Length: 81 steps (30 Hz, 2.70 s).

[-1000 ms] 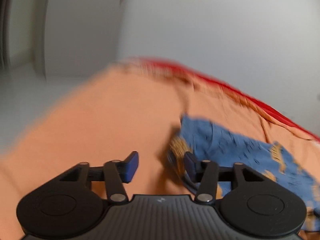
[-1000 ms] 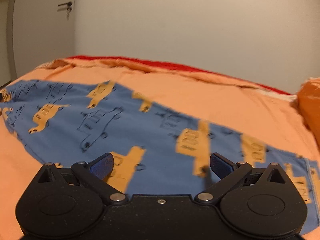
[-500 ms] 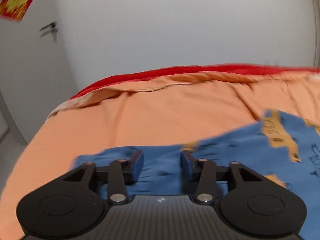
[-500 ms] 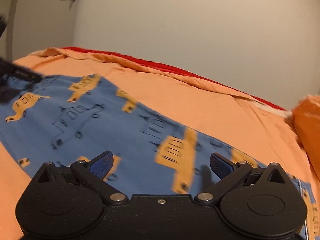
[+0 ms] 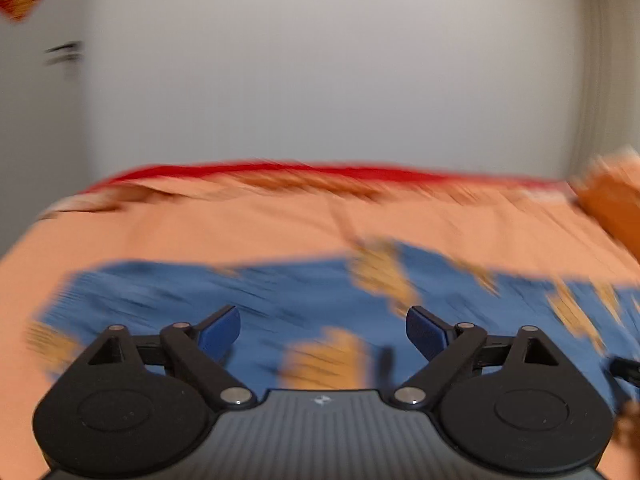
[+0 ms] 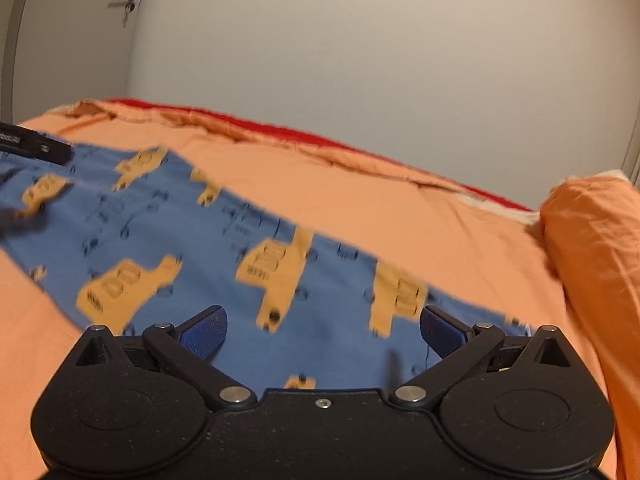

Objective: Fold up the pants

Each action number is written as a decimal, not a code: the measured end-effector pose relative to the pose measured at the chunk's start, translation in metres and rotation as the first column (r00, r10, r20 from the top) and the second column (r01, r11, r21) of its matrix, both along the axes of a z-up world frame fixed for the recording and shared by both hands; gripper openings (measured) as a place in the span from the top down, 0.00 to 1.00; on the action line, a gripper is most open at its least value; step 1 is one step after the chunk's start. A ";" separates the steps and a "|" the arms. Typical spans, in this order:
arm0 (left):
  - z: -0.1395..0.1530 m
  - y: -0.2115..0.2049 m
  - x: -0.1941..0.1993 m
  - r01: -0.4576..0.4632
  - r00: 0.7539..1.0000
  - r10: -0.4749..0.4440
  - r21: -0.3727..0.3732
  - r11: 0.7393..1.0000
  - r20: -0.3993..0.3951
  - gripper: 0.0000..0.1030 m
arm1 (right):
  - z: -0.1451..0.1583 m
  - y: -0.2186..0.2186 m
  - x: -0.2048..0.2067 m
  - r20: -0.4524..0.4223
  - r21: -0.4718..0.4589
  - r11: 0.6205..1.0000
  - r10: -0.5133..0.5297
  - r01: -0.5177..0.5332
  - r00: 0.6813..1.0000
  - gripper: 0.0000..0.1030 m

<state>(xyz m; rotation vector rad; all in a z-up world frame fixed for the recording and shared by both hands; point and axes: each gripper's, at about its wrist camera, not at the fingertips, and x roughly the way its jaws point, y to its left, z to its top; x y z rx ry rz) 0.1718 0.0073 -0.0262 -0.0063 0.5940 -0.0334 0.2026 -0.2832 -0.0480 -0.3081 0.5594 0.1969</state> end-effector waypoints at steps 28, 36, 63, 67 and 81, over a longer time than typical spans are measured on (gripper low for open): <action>-0.029 -0.325 0.123 0.721 0.689 -0.705 0.063 0.690 -0.166 0.00 | -0.002 -0.195 -0.047 -0.307 0.614 0.674 -0.277 0.412 0.910 0.16; -0.023 -0.335 0.135 0.661 0.739 -0.650 0.009 0.750 -0.177 0.01 | -0.011 -0.206 -0.046 -0.321 0.697 0.497 -0.428 0.517 0.845 0.33; 0.047 -0.362 0.121 0.573 0.621 -0.606 -0.239 0.784 -0.498 0.24 | 0.019 -0.075 -0.073 0.214 0.000 0.976 -0.212 0.217 0.954 0.87; 0.046 -0.367 0.116 0.584 0.629 -0.581 -0.179 0.792 -0.516 0.29 | 0.016 -0.066 -0.071 0.219 -0.052 0.980 -0.178 0.193 0.959 0.87; 0.057 -0.279 0.123 0.445 0.676 -0.566 -0.352 0.824 -0.471 0.88 | 0.030 -0.036 -0.080 0.242 -0.054 0.993 -0.093 0.109 0.966 0.87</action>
